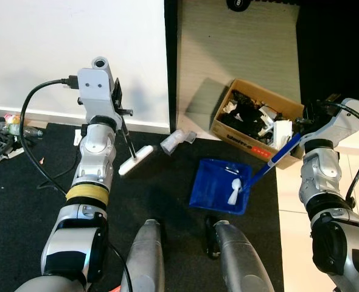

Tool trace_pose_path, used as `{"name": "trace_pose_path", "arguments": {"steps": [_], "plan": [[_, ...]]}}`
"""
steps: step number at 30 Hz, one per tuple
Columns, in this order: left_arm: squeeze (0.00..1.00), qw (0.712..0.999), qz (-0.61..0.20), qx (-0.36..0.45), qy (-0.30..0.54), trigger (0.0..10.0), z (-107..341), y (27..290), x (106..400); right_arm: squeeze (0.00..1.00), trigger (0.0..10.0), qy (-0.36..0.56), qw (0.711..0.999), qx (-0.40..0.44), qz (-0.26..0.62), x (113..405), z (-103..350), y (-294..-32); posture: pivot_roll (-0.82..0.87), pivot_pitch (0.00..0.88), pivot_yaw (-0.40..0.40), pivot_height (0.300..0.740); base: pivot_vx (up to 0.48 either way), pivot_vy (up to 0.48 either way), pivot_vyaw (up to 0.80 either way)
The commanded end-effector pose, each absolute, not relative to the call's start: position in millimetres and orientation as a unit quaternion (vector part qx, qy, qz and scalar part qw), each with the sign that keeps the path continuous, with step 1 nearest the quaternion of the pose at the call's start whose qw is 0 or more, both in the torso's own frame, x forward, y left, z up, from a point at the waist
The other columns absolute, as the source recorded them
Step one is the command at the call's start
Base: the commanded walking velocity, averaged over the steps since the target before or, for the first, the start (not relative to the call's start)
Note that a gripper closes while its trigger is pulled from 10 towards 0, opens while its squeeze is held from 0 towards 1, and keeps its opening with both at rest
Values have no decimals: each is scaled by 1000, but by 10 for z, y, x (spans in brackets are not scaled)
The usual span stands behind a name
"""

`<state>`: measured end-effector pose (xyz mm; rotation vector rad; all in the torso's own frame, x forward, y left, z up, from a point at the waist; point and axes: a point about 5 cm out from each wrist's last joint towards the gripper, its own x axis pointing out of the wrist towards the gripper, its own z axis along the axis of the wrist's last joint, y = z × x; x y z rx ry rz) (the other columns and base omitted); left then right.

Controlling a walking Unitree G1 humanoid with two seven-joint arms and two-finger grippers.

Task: Sweep floor

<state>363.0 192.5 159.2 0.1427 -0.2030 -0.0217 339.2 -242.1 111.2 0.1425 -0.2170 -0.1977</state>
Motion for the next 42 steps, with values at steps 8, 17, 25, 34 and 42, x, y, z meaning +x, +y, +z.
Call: {"name": "trace_pose_path", "arguments": {"steps": [8,17,25,34,42], "plan": [[0,974,-139,32,-175,10000,1894,1273,3794,0,10000,-132,984,56,-105,3345,1165,-2509,-48,216,17,740,0,0,0],[0,950,-223,78,-206,10000,2015,867,3824,0,10000,-154,981,45,-106,3297,1201,-2521,-111,304,61,740,0,0,0],[0,923,-249,178,-232,10000,2148,780,3862,0,10000,-171,979,36,-103,3215,1211,-2519,-142,379,77,740,0,0,0],[0,917,-233,211,-245,10000,2133,708,3858,0,10000,-184,978,25,-94,3165,1269,-2503,-172,419,73,740,0,0,0],[0,920,-253,251,-164,10000,1740,543,3797,0,10000,-183,979,24,-84,3146,1278,-2462,-185,432,67,740,0,0,0]]}}
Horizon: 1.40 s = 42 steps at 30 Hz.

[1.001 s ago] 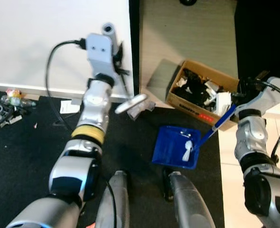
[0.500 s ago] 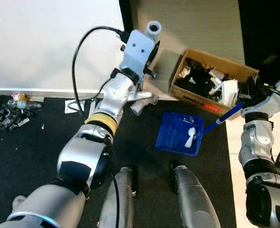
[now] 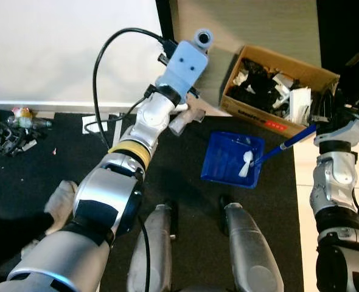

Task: Sweep floor

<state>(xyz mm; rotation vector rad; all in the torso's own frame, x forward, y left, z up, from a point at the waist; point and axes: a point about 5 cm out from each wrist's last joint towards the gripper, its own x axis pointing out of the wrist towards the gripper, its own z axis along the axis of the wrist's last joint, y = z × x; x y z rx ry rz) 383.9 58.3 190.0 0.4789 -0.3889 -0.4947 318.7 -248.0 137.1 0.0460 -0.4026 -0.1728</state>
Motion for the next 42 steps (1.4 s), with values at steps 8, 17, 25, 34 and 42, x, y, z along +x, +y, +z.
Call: {"name": "trace_pose_path", "arguments": {"steps": [8,17,25,34,42], "plan": [[0,927,-303,215,-51,10000,1305,545,3683,0,10000,-178,980,30,-78,3133,1275,-2435,-171,412,71,740,0,0,0],[0,896,-426,106,-70,10000,1619,627,3730,0,10000,-182,980,39,-73,3214,1344,-2434,-134,346,73,740,0,0,0],[0,792,-577,191,-58,10000,1911,896,3571,0,10000,-183,980,46,-67,3293,1388,-2407,-102,290,58,740,0,0,0],[0,796,-576,112,-150,10000,2825,1149,3633,0,10000,-187,979,52,-55,3390,1454,-2350,-101,251,52,740,0,0,0],[0,876,-429,80,-206,10000,2977,1229,3865,0,10000,-190,979,54,-56,3391,1461,-2362,-106,245,63,740,0,0,0]]}}
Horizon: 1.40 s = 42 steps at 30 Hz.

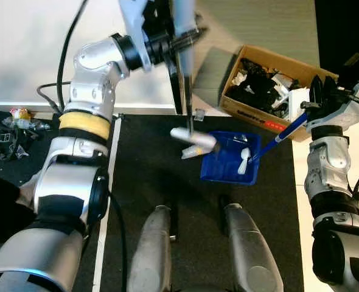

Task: Sweep floor

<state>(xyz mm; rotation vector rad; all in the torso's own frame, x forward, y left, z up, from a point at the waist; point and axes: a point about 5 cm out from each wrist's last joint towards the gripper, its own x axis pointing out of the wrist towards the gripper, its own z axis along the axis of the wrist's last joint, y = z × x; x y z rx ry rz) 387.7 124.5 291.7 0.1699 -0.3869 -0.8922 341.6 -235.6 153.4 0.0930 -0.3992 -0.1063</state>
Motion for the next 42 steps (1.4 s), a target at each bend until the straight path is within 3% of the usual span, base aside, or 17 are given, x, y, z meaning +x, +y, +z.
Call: {"name": "trace_pose_path", "arguments": {"steps": [1,2,5,11,14,18,21,24,26,30,32,36,42], "plan": [[0,897,-388,77,-199,10000,2932,1258,3911,0,10000,-190,979,54,-58,3386,1455,-2374,-105,244,66,740,0,0,0],[0,897,-388,77,-199,10000,2932,1258,3911,0,10000,-190,979,54,-58,3386,1455,-2374,-105,244,66,740,0,0,0],[0,948,-272,132,-102,10000,2362,1339,4001,0,10000,-182,980,52,-62,3351,1387,-2400,-106,259,68,740,0,0,0],[0,952,-193,234,35,10000,1682,1523,3916,0,10000,-162,983,48,-72,3293,1266,-2412,-108,277,69,740,0,0,0],[0,952,-178,243,46,10000,1640,1567,3904,0,10000,-159,983,48,-73,3287,1251,-2413,-108,277,69,740,0,0,0],[0,966,-87,240,42,10000,1558,1687,3906,0,10000,-148,985,46,-73,3275,1200,-2413,-80,281,47,740,0,0,0],[0,966,-87,240,42,10000,1558,1687,3906,0,10000,-148,985,46,-73,3275,1200,-2413,-80,281,47,740,0,0,0],[0,987,59,149,0,10000,1369,1707,3819,0,10000,-137,988,48,-61,3296,1152,-2333,-77,291,25,740,0,0,0],[0,988,106,113,-7,10000,1326,1743,3784,0,10000,-136,988,51,-55,3308,1152,-2293,-80,297,25,740,0,0,0],[0,987,121,104,-4,10000,1319,1766,3780,0,10000,-136,988,52,-53,3312,1153,-2283,-80,299,24,740,0,0,0],[0,983,180,41,-6,10000,1332,1802,3769,0,10000,-136,988,58,-46,3317,1151,-2250,-84,306,26,740,0,0,0],[0,983,184,15,-13,10000,1372,1744,3786,0,10000,-132,988,62,-43,3317,1140,-2240,-80,305,25,740,0,0,0],[0,989,139,-35,-34,10000,1496,1329,3851,0,10000,-76,994,76,-17,3309,962,-2174,-75,303,24,740,0,0,0]]}}
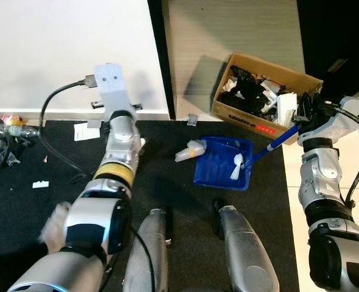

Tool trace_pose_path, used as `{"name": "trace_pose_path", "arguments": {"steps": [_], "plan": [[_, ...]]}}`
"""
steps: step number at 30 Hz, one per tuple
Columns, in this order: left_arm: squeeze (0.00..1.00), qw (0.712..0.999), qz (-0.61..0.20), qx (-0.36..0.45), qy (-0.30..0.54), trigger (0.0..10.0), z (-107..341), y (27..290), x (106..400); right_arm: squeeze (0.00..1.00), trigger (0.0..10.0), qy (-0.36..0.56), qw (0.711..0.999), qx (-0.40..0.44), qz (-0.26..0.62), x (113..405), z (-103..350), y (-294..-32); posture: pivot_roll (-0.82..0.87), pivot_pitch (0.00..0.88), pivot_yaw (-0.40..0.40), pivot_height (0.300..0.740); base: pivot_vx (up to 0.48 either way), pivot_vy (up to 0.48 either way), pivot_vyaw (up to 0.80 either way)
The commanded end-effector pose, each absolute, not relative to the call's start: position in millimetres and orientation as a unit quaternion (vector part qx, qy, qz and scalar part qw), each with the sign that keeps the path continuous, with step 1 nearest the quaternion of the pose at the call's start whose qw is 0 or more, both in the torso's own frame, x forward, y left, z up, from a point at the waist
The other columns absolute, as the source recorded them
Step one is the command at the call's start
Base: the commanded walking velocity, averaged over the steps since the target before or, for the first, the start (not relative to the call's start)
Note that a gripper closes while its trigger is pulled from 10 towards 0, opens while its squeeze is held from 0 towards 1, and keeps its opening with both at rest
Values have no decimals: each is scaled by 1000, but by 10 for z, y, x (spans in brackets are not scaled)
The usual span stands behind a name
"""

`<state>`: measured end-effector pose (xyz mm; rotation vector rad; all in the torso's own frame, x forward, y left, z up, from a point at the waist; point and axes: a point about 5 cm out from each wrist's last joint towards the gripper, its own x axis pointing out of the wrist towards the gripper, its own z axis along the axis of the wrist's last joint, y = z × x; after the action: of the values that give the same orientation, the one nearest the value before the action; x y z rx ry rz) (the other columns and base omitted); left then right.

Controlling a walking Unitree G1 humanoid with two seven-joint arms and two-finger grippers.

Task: Sweep floor

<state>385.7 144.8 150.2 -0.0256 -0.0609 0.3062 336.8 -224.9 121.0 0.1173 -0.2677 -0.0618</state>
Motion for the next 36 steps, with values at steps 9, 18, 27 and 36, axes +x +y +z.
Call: {"name": "trace_pose_path", "arguments": {"steps": [9,18,27,36], "plan": [[0,996,53,-69,-34,10000,1664,637,3865,0,10000,56,996,67,-18,3201,518,-1989,-66,311,32,740,0,0,0],[0,993,-28,-110,-18,10000,1851,228,3862,0,10000,87,992,82,-49,3143,406,-2022,-63,314,37,740,0,0,0],[0,984,-127,-122,13,10000,2053,-47,3836,0,10000,84,991,82,-65,3168,436,-2084,-50,290,48,740,0,0,0],[0,983,-127,-134,10,10000,2152,-37,3858,0,10000,84,991,82,-67,3177,444,-2085,-50,290,48,740,0,0,0]]}}
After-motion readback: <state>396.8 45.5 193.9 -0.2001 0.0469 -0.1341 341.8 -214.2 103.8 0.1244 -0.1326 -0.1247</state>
